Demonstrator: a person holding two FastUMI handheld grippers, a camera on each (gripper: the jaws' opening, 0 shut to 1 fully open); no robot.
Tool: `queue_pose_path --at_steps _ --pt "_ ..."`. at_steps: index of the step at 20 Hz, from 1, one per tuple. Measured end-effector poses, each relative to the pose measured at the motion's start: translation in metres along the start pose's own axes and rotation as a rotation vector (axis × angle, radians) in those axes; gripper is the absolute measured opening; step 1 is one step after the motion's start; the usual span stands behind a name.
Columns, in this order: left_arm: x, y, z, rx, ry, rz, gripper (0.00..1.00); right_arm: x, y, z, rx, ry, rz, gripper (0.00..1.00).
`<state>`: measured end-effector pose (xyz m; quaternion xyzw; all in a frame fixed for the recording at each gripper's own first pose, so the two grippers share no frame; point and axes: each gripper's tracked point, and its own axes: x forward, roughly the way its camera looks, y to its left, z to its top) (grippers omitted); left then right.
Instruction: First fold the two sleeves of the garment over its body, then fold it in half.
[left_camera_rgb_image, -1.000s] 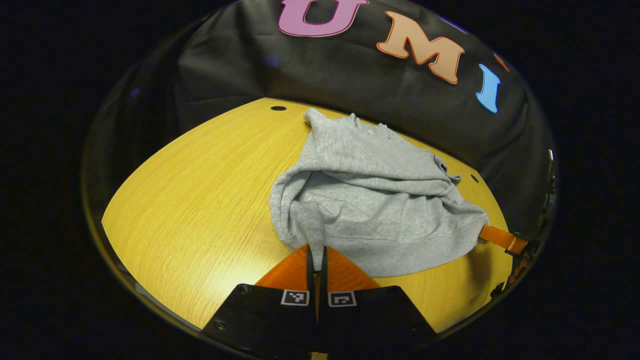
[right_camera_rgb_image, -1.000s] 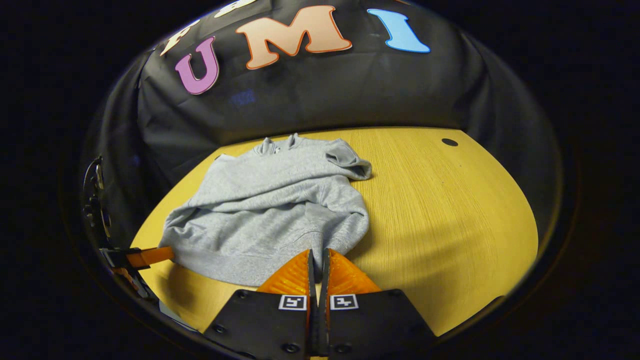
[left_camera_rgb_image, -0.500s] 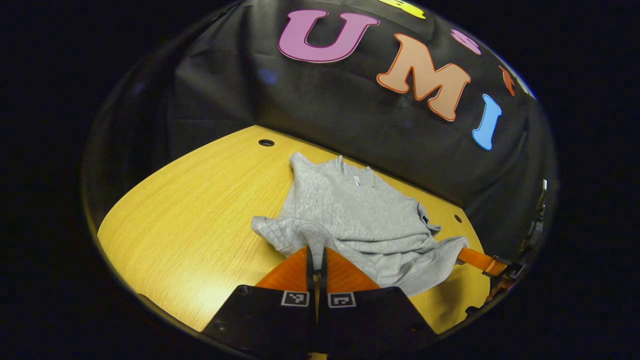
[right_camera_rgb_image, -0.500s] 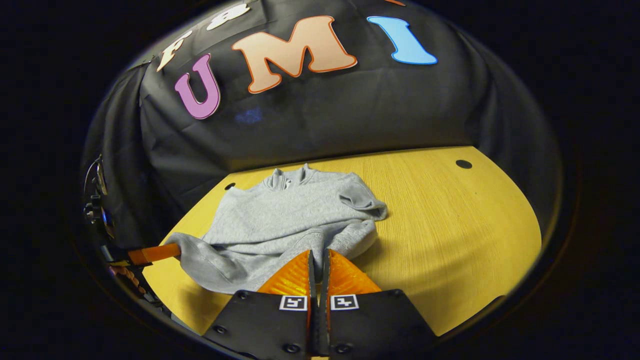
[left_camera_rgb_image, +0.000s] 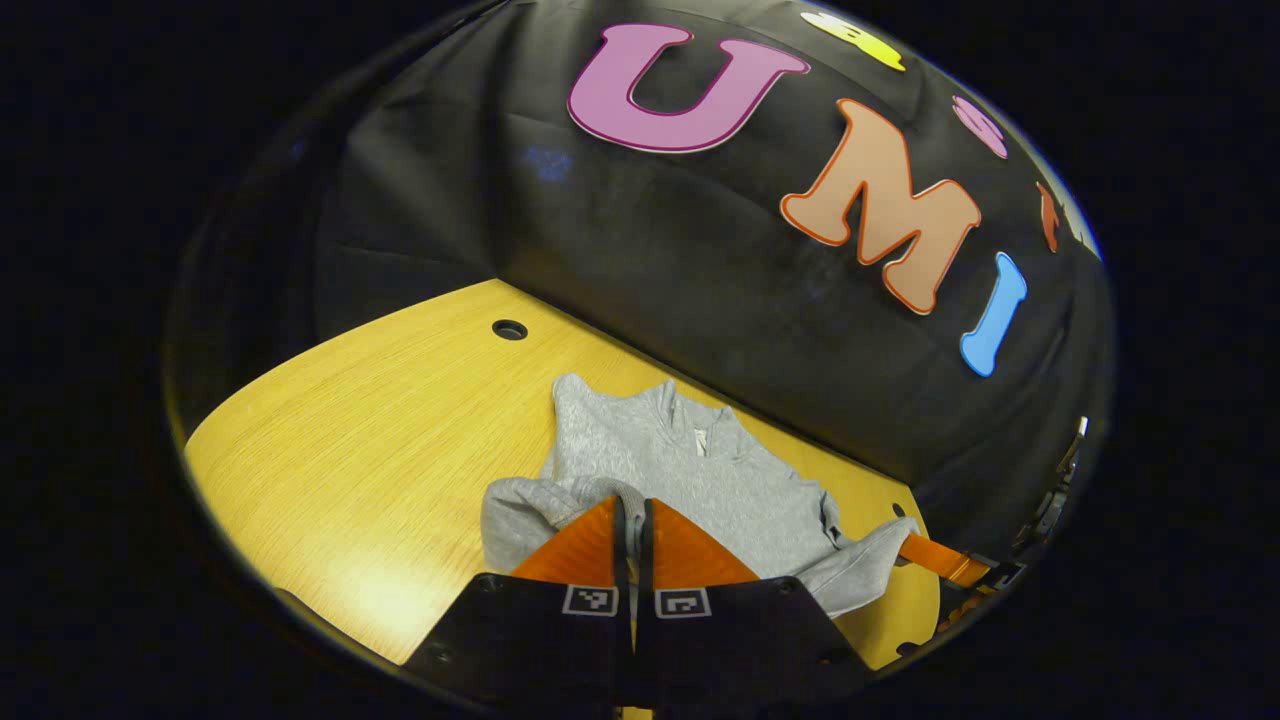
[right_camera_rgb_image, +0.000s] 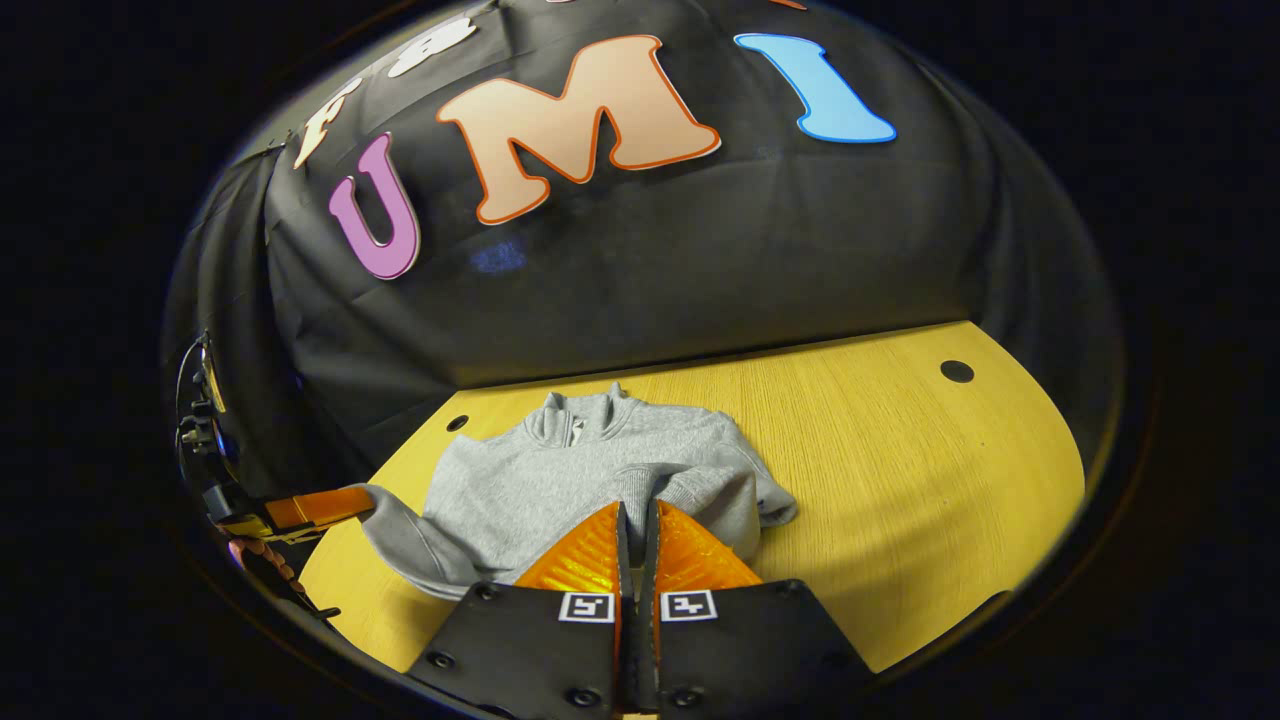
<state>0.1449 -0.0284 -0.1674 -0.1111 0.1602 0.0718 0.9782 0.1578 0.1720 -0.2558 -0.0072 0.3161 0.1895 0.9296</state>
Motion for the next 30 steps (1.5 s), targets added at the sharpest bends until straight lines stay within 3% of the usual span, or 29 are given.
queue_pose_path --at_steps 7,11,15,19,20,21,22,23,24,25,26,30 --pt "0.076 0.020 -0.010 0.043 0.060 0.088 0.00 0.067 -0.013 -0.021 -0.011 0.095 -0.044 0.03" --pt "0.098 0.028 -0.030 0.096 0.125 0.112 0.00 0.091 -0.021 -0.047 0.003 0.160 -0.056 0.03" --pt "0.105 0.030 -0.035 0.080 0.134 0.110 0.00 0.095 -0.021 -0.049 0.035 0.169 -0.038 0.04" --pt "0.101 0.029 -0.033 0.102 0.146 0.082 0.03 0.092 -0.015 -0.043 0.125 0.177 -0.016 0.26" --pt "0.096 0.028 -0.030 0.117 0.156 0.068 0.07 0.090 -0.009 -0.039 0.149 0.173 0.006 0.41" --pt "0.090 0.020 -0.027 0.118 0.155 0.031 0.15 0.089 -0.004 -0.031 0.152 0.153 0.023 0.50" --pt "0.084 0.010 -0.017 0.109 0.138 -0.010 0.30 0.084 -0.005 -0.024 0.137 0.131 0.016 0.70" --pt "0.079 0.007 -0.006 0.110 0.106 -0.018 0.43 0.079 -0.006 -0.014 0.123 0.104 0.012 0.78" --pt "0.074 0.011 0.007 0.132 0.070 0.006 0.66 0.073 -0.006 -0.005 0.119 0.078 0.004 0.94" --pt "0.067 0.013 0.015 0.157 0.046 0.013 0.90 0.067 -0.004 0.004 0.119 0.057 0.002 0.96" --pt "0.055 0.011 0.022 0.170 0.027 0.010 0.94 0.060 -0.003 0.012 0.119 0.037 -0.001 0.97" --pt "0.010 -0.007 0.038 0.197 0.008 -0.032 0.93 0.018 0.006 0.049 0.100 -0.053 0.007 0.97"
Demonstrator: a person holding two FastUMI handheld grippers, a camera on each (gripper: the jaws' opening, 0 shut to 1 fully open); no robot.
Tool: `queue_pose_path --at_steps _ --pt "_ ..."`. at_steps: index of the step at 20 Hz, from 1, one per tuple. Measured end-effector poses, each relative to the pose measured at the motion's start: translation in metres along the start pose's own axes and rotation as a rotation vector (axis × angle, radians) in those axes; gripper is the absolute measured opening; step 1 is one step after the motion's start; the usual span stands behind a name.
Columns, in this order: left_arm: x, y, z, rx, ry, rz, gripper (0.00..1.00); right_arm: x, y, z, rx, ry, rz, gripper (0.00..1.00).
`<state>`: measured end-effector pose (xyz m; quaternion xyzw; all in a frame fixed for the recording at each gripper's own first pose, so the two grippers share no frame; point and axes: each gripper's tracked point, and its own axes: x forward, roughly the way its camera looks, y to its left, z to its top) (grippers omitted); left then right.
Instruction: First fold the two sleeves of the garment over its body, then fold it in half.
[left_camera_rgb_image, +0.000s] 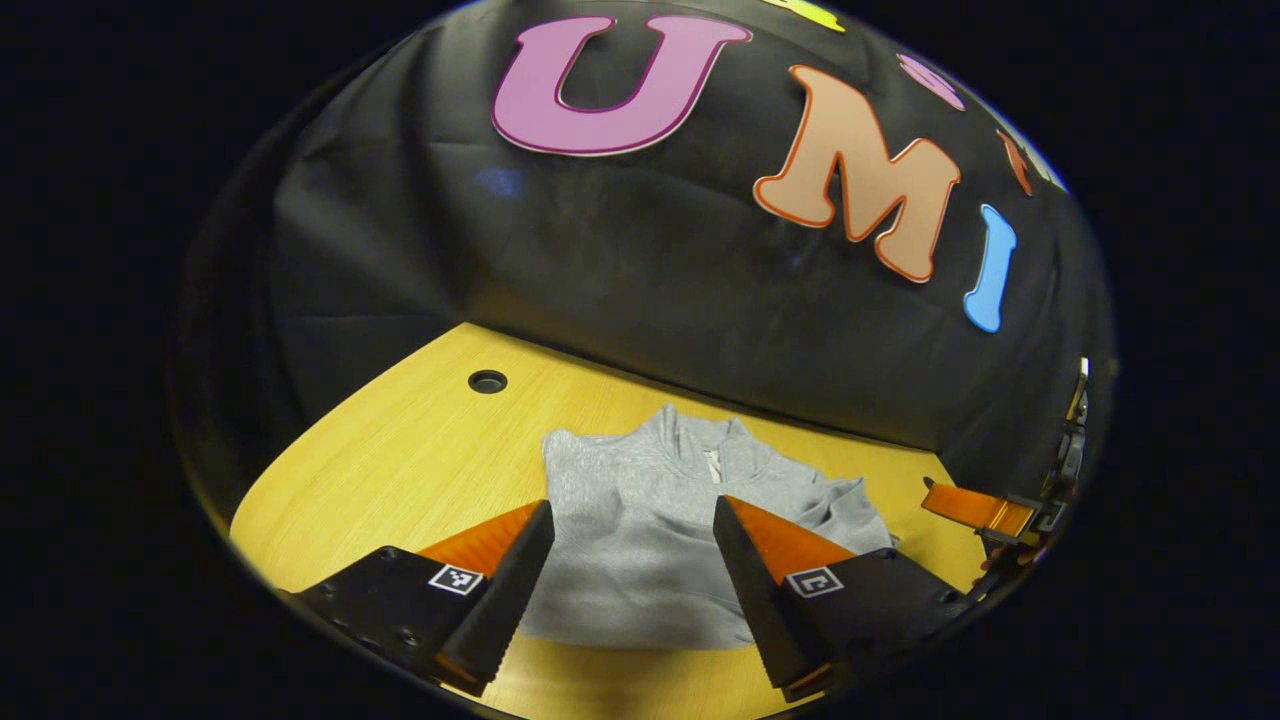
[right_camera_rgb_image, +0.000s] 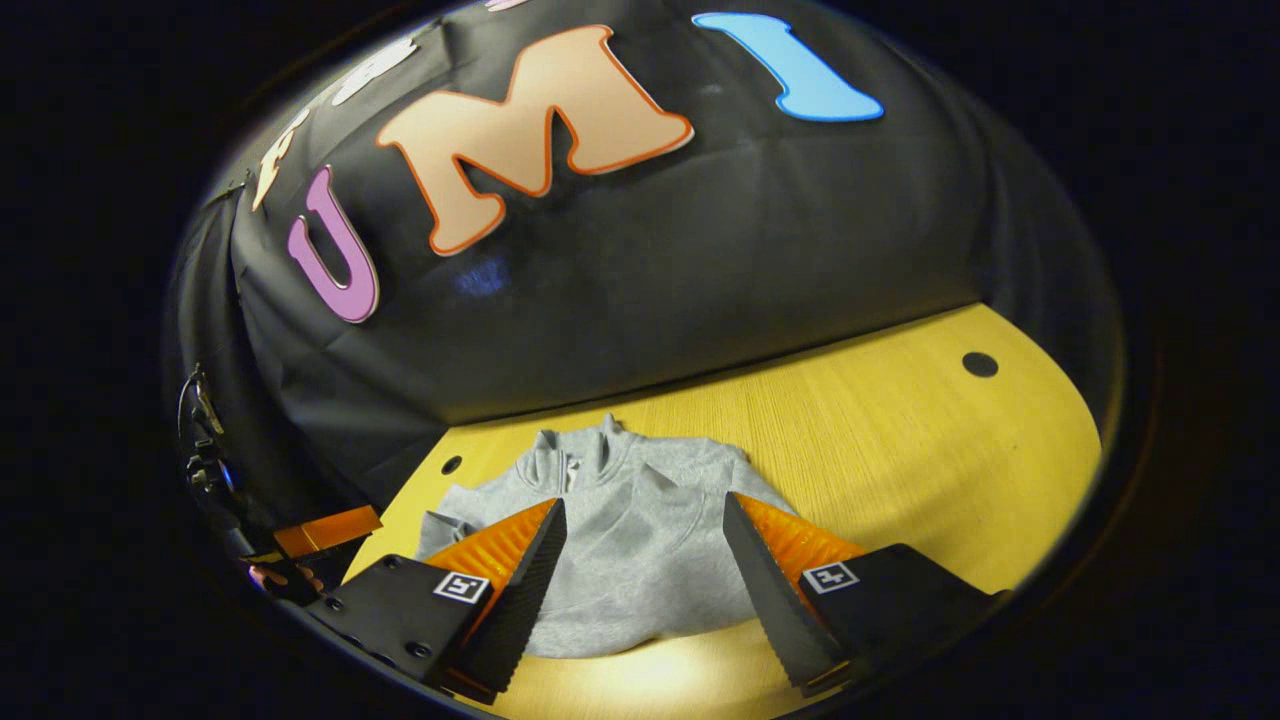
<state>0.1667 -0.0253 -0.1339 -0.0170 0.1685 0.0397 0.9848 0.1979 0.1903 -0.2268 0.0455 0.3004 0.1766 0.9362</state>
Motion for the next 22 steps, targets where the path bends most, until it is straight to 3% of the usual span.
queue_pose_path --at_steps 7,13,22 --pt "-0.093 -0.020 0.019 0.010 -0.039 -0.034 0.93 -0.107 0.044 0.047 -0.100 -0.168 0.049 0.98" --pt "-0.159 -0.006 0.020 0.041 -0.123 0.005 0.93 -0.183 0.060 0.022 -0.172 -0.191 0.042 0.97" --pt "-0.178 0.005 0.000 -0.017 -0.097 0.016 0.94 -0.234 0.045 0.014 -0.142 -0.251 -0.041 0.97"
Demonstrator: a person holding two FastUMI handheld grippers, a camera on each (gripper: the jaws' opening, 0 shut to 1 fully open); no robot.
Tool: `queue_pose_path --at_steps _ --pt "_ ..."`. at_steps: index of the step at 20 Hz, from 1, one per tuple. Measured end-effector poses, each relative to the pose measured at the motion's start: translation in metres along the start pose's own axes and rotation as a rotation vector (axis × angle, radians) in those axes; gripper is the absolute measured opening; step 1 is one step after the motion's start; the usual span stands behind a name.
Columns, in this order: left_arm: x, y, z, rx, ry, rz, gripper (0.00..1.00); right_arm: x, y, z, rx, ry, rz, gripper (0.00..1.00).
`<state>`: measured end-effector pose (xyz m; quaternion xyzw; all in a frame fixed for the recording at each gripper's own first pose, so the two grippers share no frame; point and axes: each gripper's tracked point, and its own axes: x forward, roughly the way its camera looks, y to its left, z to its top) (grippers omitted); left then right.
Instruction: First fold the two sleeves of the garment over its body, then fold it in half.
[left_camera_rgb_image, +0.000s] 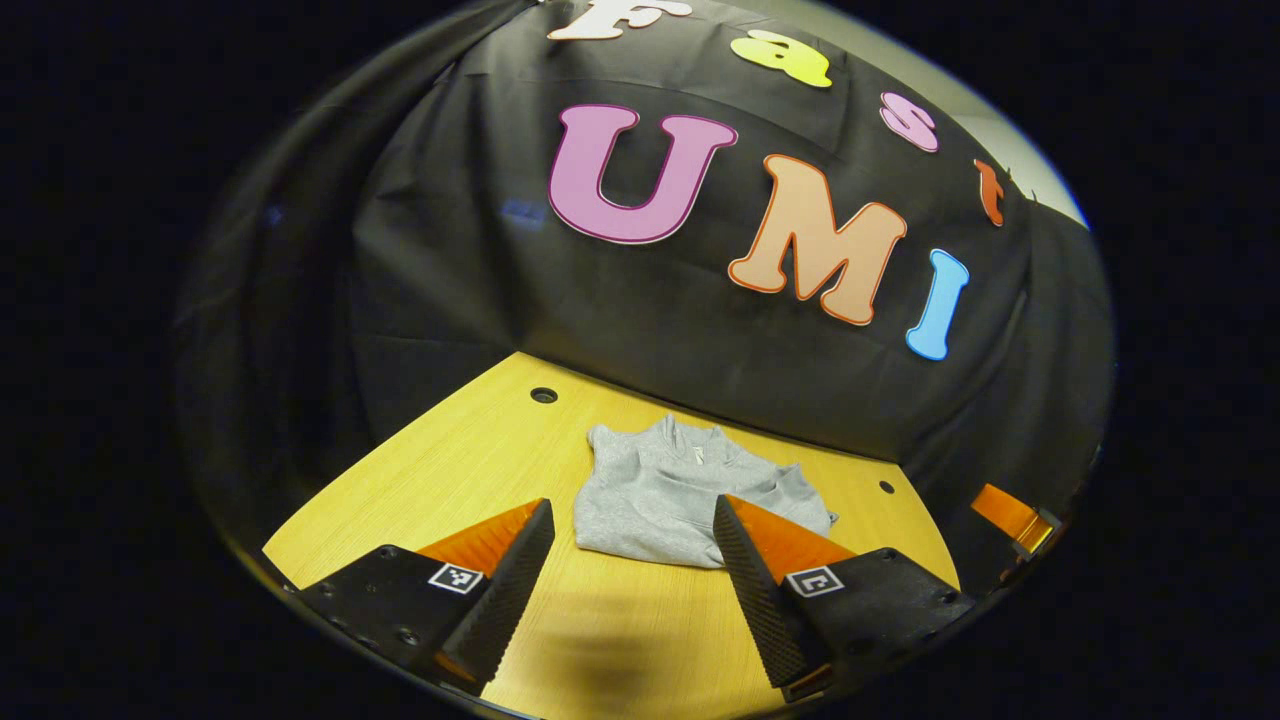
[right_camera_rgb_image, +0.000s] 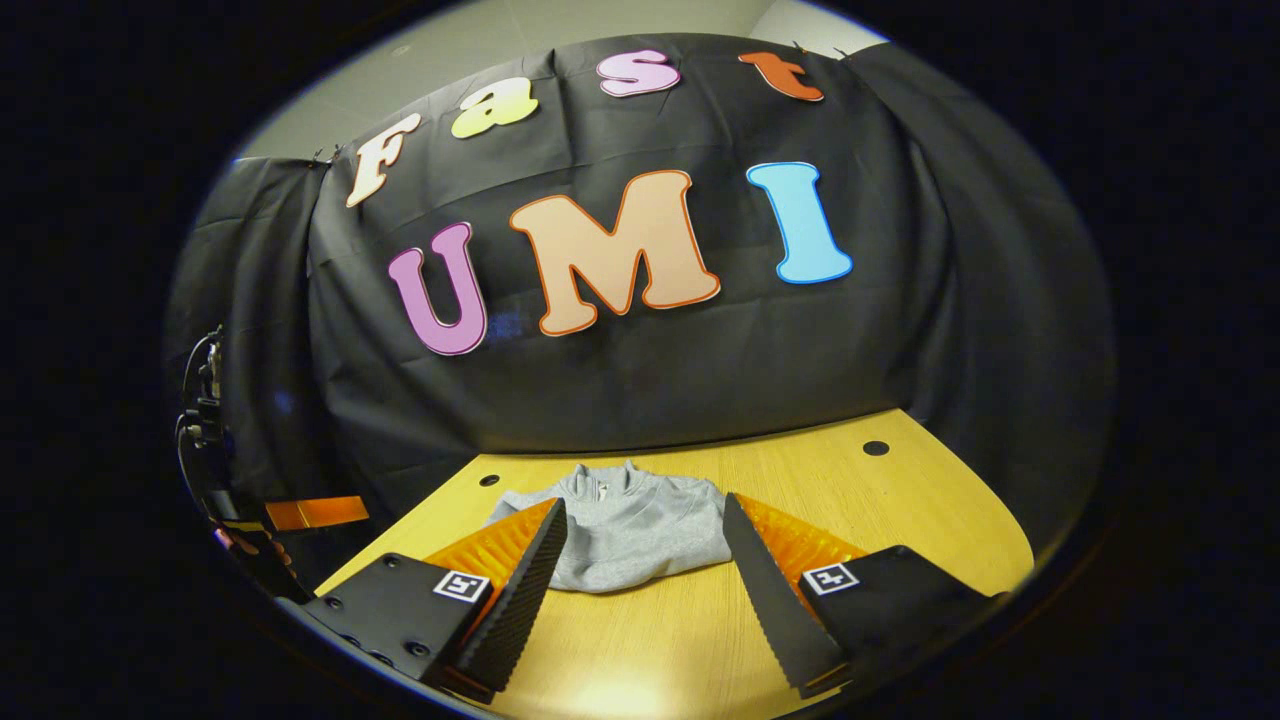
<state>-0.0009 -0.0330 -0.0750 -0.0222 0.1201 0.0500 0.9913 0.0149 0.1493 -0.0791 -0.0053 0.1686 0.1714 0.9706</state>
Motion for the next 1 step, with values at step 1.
queue_pose_path --at_steps 1 --pt "0.0007 -0.0027 -0.0010 0.009 0.005 -0.013 0.94 -0.0017 -0.0004 0.0032 0.012 -0.007 -0.002 0.98"
